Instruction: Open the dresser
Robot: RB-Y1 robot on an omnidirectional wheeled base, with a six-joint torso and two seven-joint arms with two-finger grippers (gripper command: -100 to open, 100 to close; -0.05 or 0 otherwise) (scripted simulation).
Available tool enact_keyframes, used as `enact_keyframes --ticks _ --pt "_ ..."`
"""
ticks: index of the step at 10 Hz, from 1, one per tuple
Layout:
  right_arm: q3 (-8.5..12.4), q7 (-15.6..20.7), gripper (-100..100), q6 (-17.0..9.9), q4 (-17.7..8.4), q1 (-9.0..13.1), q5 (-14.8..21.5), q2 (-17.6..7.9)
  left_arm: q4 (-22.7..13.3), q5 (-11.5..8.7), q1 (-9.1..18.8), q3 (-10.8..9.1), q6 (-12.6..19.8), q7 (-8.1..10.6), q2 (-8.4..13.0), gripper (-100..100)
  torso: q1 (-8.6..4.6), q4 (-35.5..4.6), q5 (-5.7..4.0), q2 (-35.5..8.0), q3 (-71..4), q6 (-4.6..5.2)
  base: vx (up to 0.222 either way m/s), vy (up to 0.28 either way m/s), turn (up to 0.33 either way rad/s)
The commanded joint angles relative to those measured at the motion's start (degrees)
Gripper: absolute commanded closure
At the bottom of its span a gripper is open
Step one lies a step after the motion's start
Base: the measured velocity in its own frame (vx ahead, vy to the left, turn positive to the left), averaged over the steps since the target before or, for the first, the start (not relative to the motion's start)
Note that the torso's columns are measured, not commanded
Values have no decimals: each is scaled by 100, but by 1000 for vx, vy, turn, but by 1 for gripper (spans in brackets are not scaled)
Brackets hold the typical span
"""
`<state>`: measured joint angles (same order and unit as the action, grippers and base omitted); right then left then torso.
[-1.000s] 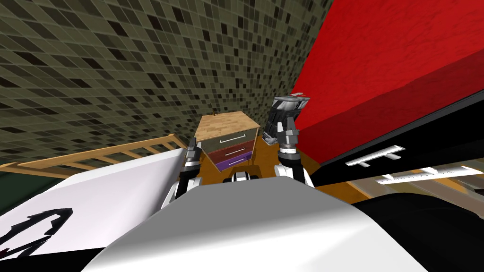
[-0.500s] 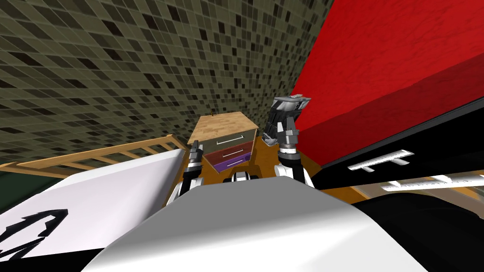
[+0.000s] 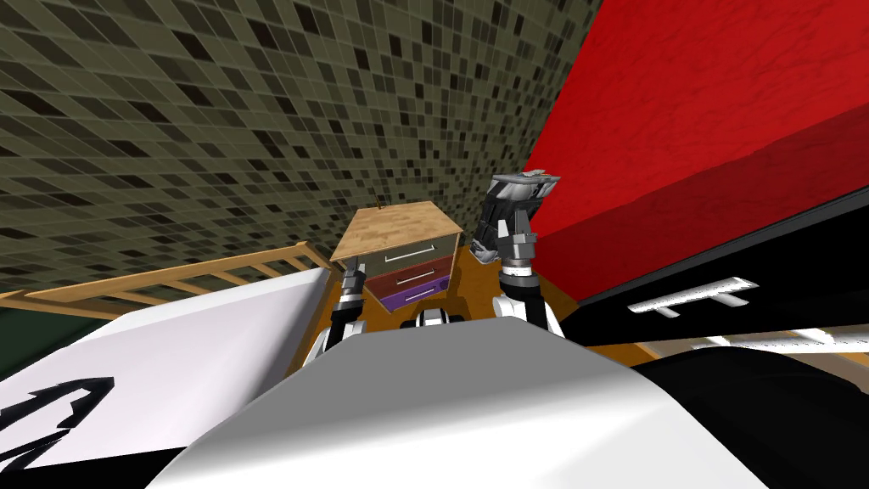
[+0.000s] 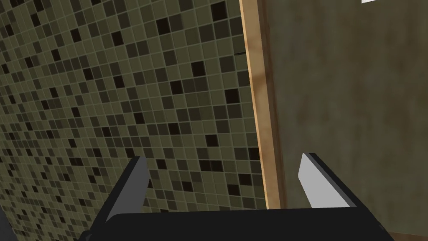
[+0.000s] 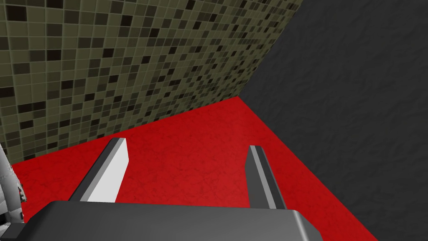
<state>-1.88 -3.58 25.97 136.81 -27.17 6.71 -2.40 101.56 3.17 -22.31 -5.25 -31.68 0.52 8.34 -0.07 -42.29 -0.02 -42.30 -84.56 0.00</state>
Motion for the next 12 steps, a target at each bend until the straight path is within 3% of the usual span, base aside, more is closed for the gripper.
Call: enact_keyframes --ticks 1,7,12 --pt "0 0 0 0 0 0 0 0 -292 -21 67 -24 -78 -18 30 -100 2 0 0 2 -1 0 44 -59 17" --pt "0 0 0 0 0 0 0 0 -1129 -87 264 -105 -332 -54 -24 -100 3 1 1 3 -1 0 46 -71 23" --pt "0 0 0 0 0 0 0 0 -1772 -138 416 -168 -530 -82 -433 -100 11 1 3 5 -3 0 41 -70 22"
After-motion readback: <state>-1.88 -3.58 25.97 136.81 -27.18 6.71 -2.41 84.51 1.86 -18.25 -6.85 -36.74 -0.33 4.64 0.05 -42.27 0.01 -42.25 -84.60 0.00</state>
